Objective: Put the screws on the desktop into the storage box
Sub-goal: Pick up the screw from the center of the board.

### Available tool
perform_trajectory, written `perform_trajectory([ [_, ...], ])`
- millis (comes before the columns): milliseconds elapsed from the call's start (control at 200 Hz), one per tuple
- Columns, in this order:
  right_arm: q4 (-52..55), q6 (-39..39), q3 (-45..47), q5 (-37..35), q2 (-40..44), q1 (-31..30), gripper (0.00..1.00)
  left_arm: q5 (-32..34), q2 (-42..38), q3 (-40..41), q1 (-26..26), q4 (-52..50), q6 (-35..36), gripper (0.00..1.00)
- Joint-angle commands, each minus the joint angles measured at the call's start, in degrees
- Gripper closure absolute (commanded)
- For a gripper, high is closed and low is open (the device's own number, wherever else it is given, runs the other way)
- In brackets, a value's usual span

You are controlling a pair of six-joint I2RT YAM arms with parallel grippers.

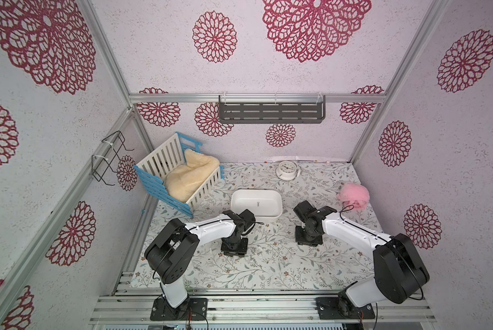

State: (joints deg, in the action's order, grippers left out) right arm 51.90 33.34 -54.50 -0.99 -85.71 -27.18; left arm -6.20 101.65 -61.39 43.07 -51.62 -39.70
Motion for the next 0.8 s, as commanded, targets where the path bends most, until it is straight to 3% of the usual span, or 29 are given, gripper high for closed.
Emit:
perform_trajectory([
  [0,-0.22,-0.8,-1.11,0.0,1.16,0.13,0.67,-0.43,1.26,0.39,1.04,1.51,-0.55,0.6],
  [430,0.01,-0.65,-1.14,0.05,1.49,0.03,0.68,2.13,2.82,0.5,1.17,1.66,0.17,0.74],
  [795,-0.03,-0.65,-0.97,0.03,1.69,0.02,0.68,2.82,4.58,-0.57,1.05,2.84,0.41,0.81],
])
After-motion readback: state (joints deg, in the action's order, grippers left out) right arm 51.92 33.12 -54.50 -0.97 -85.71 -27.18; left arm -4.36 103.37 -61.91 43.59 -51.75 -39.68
